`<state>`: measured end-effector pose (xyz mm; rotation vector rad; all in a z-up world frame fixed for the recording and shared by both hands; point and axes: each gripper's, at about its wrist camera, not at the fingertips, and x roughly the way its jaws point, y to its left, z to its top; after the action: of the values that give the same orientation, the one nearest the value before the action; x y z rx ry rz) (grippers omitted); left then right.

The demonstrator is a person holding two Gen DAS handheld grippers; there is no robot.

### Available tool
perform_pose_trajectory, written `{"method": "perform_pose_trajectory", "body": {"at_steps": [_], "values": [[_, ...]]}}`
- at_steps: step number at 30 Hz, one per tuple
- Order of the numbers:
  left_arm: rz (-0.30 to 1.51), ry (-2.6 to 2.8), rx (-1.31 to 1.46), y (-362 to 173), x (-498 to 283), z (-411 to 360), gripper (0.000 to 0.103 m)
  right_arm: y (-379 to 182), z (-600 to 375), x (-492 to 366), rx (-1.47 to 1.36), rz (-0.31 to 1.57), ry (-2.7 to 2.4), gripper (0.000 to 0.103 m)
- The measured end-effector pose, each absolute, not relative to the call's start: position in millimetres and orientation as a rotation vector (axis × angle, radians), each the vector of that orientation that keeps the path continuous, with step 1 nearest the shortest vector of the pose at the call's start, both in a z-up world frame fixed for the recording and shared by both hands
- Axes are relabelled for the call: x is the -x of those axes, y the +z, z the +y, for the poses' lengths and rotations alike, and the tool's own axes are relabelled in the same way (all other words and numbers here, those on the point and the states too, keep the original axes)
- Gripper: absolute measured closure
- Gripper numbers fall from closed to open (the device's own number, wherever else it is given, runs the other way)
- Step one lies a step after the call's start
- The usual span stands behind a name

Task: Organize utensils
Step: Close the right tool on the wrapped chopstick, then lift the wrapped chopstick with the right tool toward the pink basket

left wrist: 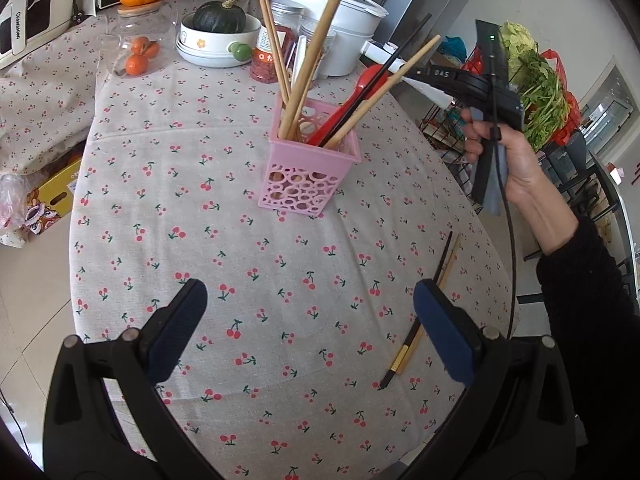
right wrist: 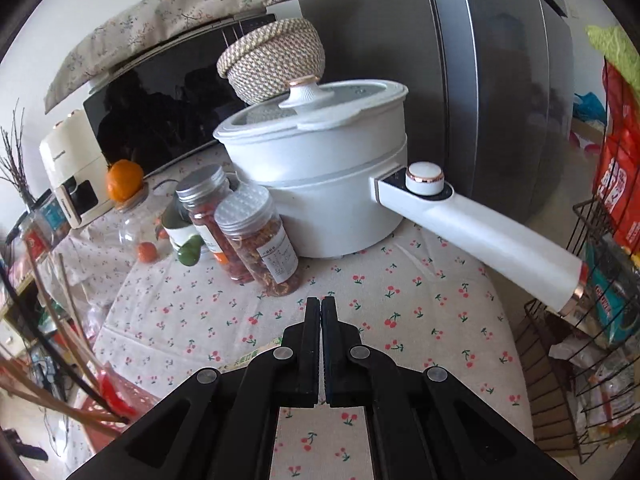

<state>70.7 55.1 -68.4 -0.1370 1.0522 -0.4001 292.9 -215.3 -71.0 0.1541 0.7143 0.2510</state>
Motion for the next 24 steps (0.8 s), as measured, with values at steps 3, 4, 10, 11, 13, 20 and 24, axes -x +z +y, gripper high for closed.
{"method": "perform_pose_trajectory", "body": {"at_steps": [3,4,10,11,13,20,24], "values": [[1.052,-0.362,0.114,-71,-72,55,0.001,-31,-217,-267,-0.111,0.668,0.258,0.102],[1.053,-0.355,0.111,-72,-72,55,0.001,-19,-218,-259,-0.095,0.654,0.257,0.102],[1.033,-0.346,0.086,-72,-69,51,0.001,36,-207,-218,-0.003,0.594,0.22,0.102],[1.025,-0.34,0.078,-71,-69,51,0.001,43,-208,-211,0.002,0.589,0.215,0.102],[1.014,-0.326,0.061,-72,-69,50,0.001,58,-207,-199,0.01,0.574,0.208,0.102],[1.01,-0.278,0.04,-75,-76,55,0.001,107,-197,-162,-0.019,0.508,0.24,0.102],[1.012,-0.267,0.053,-75,-78,59,0.001,130,-179,-147,-0.028,0.475,0.292,0.102]]}}
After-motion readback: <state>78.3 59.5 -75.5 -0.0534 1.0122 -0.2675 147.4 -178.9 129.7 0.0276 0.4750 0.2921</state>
